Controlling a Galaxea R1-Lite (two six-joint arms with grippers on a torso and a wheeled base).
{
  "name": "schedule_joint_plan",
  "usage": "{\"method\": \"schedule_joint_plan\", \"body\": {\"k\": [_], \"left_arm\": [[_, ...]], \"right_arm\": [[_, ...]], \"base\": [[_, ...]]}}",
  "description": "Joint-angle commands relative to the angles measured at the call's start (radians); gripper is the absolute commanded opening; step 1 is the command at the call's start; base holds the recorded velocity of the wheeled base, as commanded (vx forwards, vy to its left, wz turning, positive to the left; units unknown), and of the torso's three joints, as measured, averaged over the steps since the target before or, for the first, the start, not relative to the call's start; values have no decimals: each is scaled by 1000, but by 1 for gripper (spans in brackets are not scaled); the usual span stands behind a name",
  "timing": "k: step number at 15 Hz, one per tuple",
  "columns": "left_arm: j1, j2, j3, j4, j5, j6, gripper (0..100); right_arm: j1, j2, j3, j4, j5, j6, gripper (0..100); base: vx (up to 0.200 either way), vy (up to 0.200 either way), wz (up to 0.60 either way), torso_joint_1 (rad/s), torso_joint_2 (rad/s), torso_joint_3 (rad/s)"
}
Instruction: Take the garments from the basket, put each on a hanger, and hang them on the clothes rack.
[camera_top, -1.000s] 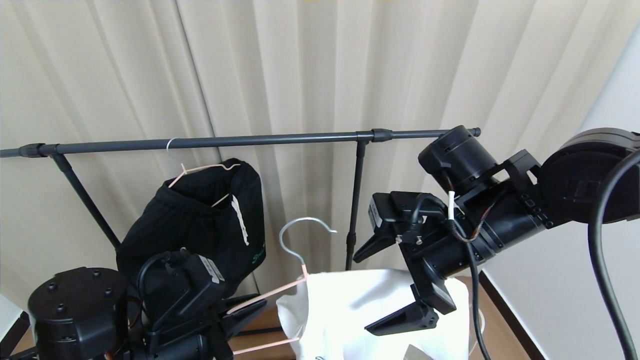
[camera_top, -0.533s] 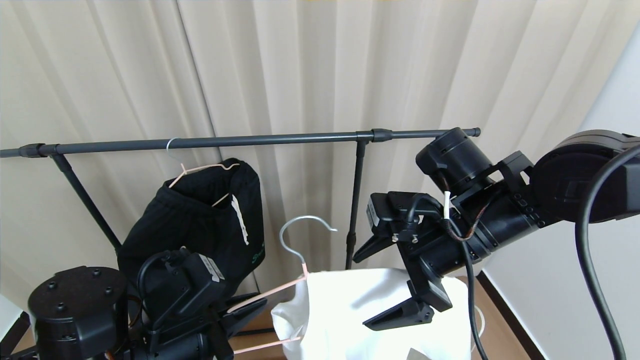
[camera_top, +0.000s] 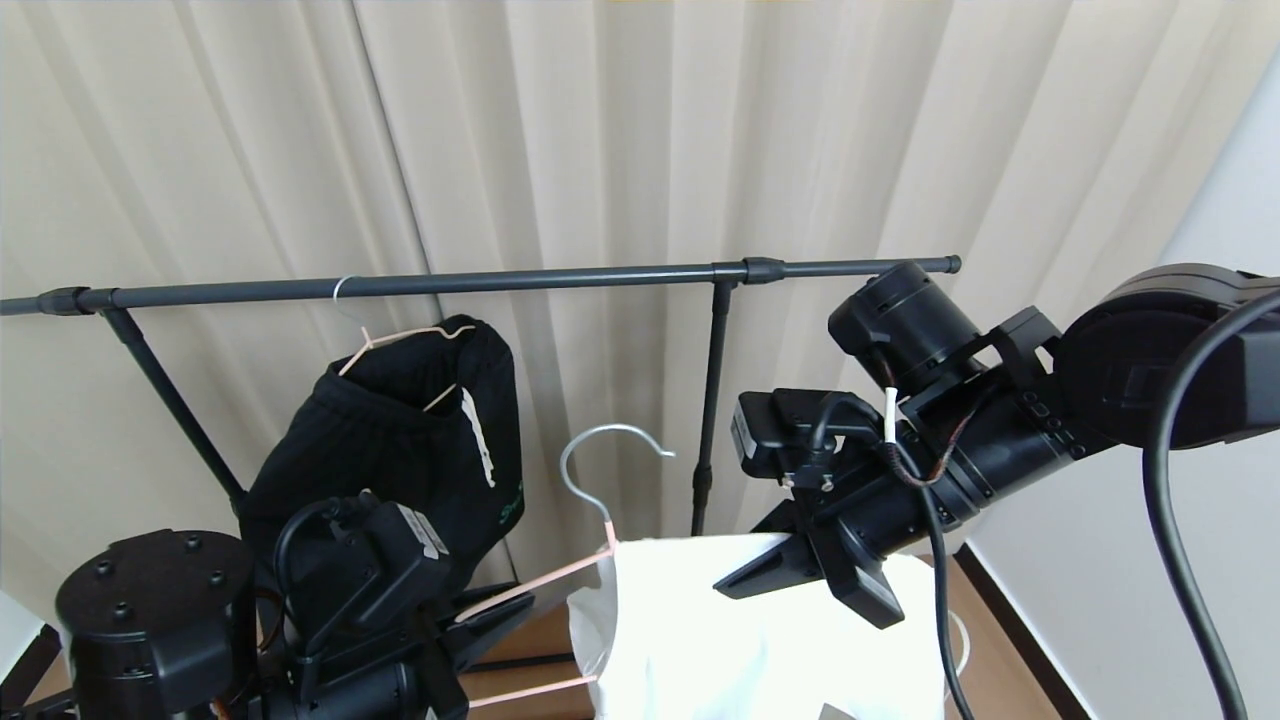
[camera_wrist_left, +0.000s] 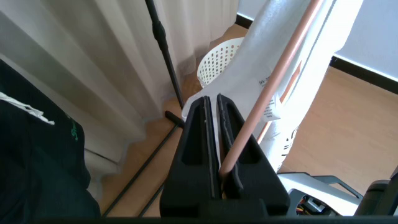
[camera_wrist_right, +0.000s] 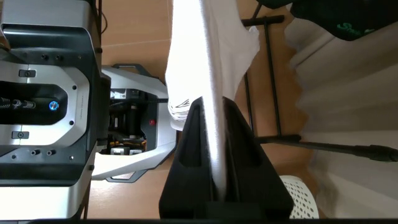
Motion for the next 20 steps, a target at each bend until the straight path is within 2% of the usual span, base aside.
{"method": "schedule_joint_plan", "body": {"k": [1,11,12,16,20], "left_arm": [[0,3,0,-2,-1,-2,0],[2,-2,16,-43,-3,3,0],[2,0,25,-66,-5,4,100],[-1,-3,45,-112,-5,3,100],[6,-89,96,-126,-11,-11,100]], "right_arm": [[0,-13,7,2,0,0,0],[0,-56,35,-4,0,0,0],[0,-68,39,0,0,1,0],[2,-77,47,-4,-1,8,0],[2,-91,38,-6,-6,14,0]], "base": [[0,0,0,0,0,0],[0,0,0,0,0,0],[0,0,0,0,0,0],[0,0,0,0,0,0],[0,0,0,0,0,0]]}}
